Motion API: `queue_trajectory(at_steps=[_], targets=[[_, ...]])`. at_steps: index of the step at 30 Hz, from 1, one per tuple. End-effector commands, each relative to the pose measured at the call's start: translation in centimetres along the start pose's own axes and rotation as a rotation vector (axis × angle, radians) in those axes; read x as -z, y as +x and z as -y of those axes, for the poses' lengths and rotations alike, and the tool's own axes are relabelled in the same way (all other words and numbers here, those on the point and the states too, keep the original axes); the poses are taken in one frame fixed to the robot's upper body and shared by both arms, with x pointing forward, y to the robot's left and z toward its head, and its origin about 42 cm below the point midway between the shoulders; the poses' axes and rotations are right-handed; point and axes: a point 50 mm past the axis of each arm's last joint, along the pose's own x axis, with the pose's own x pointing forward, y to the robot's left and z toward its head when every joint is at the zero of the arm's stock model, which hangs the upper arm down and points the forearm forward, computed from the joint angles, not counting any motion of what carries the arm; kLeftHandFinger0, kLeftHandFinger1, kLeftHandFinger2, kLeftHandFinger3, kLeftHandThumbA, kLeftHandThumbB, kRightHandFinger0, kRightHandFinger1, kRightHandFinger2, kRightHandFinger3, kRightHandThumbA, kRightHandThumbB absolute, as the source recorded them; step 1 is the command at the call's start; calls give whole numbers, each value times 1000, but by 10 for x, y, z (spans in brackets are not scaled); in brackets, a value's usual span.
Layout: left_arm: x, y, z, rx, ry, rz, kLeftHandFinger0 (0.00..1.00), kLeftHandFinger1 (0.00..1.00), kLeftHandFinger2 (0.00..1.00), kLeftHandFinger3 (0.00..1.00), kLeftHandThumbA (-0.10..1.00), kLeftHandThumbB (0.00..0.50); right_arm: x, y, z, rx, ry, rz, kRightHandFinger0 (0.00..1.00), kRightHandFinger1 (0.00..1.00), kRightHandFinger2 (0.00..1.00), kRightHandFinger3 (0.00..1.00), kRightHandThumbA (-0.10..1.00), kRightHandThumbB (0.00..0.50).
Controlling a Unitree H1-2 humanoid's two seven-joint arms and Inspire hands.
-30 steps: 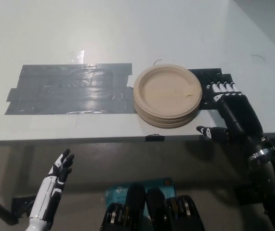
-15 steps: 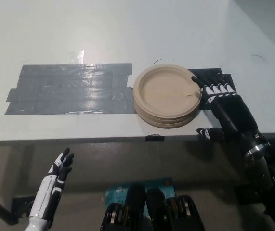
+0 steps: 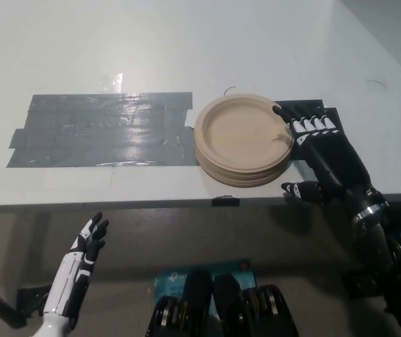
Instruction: A stack of plates is kept in the middle of the desk close to the robot and the robot grabs the stack with its right hand, picks it up and hands it to a person.
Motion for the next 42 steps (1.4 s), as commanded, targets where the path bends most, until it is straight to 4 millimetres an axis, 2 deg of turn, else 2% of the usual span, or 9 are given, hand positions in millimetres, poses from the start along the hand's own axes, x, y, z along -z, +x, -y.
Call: queue_trajectory(at_steps=[1, 10, 15, 23, 29, 35, 36, 37, 42], targets=[[-9, 3, -6, 19, 10, 43, 1000, 1000, 1000, 1000, 1000, 67, -7, 16, 12, 46, -53, 68, 1000, 1000, 1000, 1000, 959, 370], [-10, 3, -5, 21, 10, 35, 1000, 1000, 1000, 1000, 1000, 77, -3, 23, 3, 29, -95, 55, 1000, 1000, 1000, 1000, 927, 376], [-9, 2, -4, 22, 8, 38, 1000, 1000, 1000, 1000, 1000, 63, -2, 29, 2, 22, -114, 52, 1000, 1000, 1000, 1000, 921, 375], [-9, 4, -5, 23, 26, 44, 1000, 1000, 1000, 1000, 1000, 76, -4, 40, 3, 27, -133, 51, 1000, 1000, 1000, 1000, 994, 382], [-10, 5, -5, 24, 12, 46, 1000, 1000, 1000, 1000, 1000, 70, -7, 44, 3, 27, -137, 55, 1000, 1000, 1000, 1000, 996, 380], [-10, 5, -5, 22, 13, 45, 1000, 1000, 1000, 1000, 1000, 73, -7, 47, -4, 9, -164, 70, 1000, 1000, 1000, 1000, 1000, 384], [-10, 5, -5, 20, 12, 45, 1000, 1000, 1000, 1000, 1000, 69, -7, 47, -5, 7, -167, 73, 1000, 1000, 1000, 1000, 1000, 398], [-10, 5, -6, 19, 15, 47, 1000, 1000, 1000, 1000, 1000, 71, -8, 47, -8, 0, -177, 79, 1000, 1000, 1000, 1000, 1000, 383], [-10, 6, -6, 20, 13, 52, 1000, 1000, 1000, 1000, 1000, 53, -7, 47, -17, -36, -195, 89, 1000, 1000, 1000, 1000, 968, 381]])
